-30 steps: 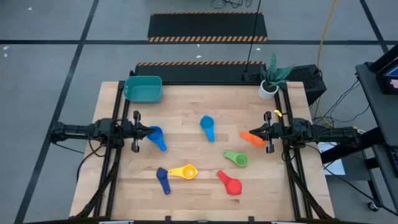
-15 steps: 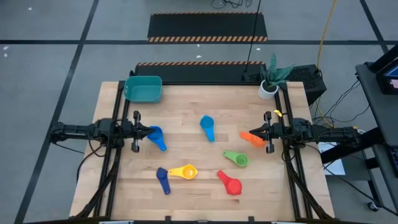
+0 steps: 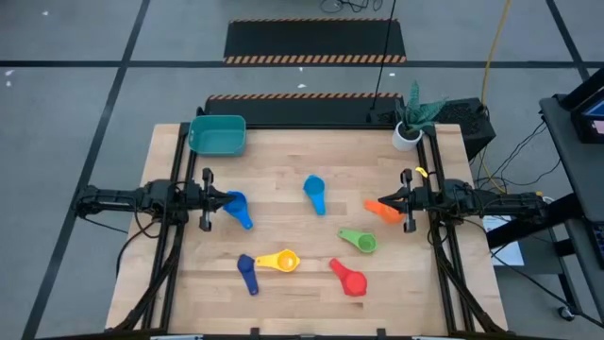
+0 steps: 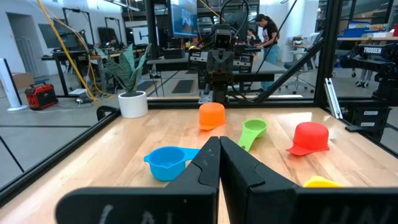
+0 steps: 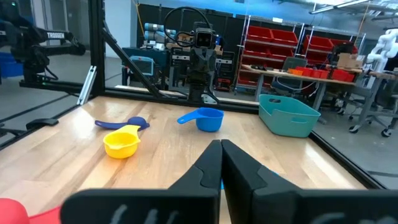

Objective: Nest measuring cups in basket
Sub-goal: Move the orange measuring cup to the center of the table

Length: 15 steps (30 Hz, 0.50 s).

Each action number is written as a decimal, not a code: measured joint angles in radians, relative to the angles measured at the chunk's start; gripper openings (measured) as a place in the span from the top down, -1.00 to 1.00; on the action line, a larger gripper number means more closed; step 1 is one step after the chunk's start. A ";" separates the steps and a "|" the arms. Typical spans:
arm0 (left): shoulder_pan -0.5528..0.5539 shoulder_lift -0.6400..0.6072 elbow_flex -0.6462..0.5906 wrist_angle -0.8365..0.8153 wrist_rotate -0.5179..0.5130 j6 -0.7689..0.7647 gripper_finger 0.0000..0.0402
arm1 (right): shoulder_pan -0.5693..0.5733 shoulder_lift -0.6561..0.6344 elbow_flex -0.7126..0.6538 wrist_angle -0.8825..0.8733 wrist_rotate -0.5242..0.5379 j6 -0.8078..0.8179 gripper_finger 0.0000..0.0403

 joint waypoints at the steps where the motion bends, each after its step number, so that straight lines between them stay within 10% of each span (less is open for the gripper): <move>1: 0.000 0.000 0.000 0.000 0.000 0.000 0.97 | 0.000 0.000 0.000 0.000 0.000 0.000 1.00; 15: 0.000 0.000 0.000 0.000 0.000 0.000 0.97 | 0.000 0.000 0.000 0.001 -0.001 0.117 1.00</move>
